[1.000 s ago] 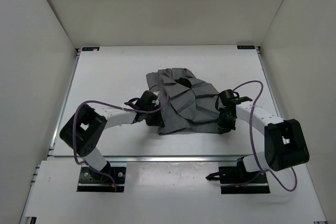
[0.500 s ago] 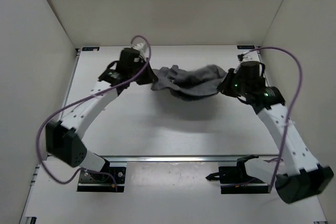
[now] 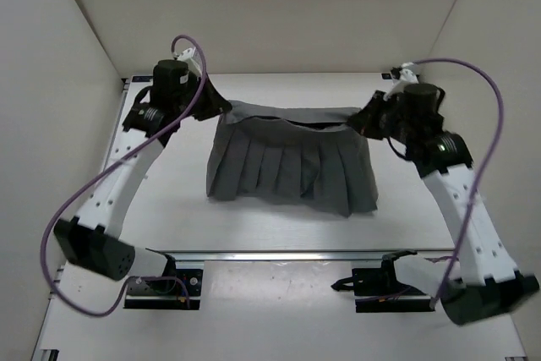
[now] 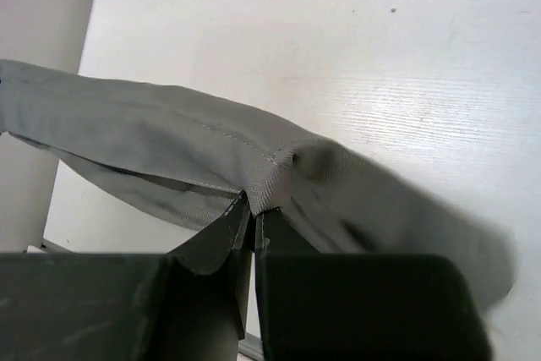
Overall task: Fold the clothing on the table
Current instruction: Flatten the skirt out
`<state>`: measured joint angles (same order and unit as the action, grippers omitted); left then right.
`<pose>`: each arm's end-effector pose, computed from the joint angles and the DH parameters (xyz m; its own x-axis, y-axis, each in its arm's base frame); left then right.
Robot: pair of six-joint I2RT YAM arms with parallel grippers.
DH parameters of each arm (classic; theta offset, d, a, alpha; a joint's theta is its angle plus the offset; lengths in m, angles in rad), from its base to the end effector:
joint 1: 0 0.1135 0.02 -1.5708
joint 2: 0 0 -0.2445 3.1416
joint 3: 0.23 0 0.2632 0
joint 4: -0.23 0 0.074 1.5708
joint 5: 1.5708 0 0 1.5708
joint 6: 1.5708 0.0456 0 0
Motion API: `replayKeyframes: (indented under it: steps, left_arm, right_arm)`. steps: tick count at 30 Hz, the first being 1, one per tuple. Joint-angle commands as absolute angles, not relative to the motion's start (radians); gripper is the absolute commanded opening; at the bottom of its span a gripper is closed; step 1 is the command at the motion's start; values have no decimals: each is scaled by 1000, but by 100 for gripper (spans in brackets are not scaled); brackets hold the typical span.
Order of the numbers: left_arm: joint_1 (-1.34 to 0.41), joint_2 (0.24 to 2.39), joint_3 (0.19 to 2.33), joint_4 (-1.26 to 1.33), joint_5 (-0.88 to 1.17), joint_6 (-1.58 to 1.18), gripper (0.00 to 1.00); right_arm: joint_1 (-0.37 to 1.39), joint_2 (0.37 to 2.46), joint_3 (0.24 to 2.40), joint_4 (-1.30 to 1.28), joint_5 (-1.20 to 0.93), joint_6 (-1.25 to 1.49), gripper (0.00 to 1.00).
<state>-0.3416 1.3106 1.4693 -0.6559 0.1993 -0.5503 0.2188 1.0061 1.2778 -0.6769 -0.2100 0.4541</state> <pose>0.2843 -0.1107 0.3929 -0.6405 -0.3163 -0.6998 0.1846 0.8211 -0.5401 0.2214 0.0590 0.3999 -0.5210 0.3237 -0.7898 -0.1900 0.8581 0.4770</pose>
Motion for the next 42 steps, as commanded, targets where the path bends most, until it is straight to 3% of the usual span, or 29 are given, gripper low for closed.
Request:
replayKeyframes:
  steps: [1, 4, 9, 13, 17, 24, 29, 35, 42]
  left_arm:
    - [-293, 1423, 1583, -640, 179, -538, 0]
    - [-279, 1564, 1732, -614, 175, -532, 0]
    - [-252, 1713, 2064, -630, 215, -561, 0]
    - [-267, 1664, 2053, -597, 207, -581, 0]
    - [-276, 1579, 1837, -542, 216, -577, 0]
    - [-261, 1372, 1127, -376, 238, -586, 0]
    - [-308, 1383, 816, -400, 244, -611, 0]
    - [-342, 1414, 727, -483, 227, -583, 0]
    - [-454, 1174, 572, -569, 189, -629, 0]
  right_arm:
    - [224, 1205, 1392, -572, -228, 394, 0]
    - [196, 1352, 1481, -508, -267, 390, 0]
    - [256, 1574, 1953, -641, -143, 299, 0]
    - [239, 1611, 2074, -692, -181, 336, 0]
    - [223, 1533, 1819, -634, -218, 368, 0]
    - [163, 1327, 1147, -542, -287, 423, 0]
    - [103, 1241, 717, -456, -415, 520, 0]
    - [186, 1279, 676, -602, -327, 531, 0]
    - [284, 1166, 634, -767, -259, 563, 0]
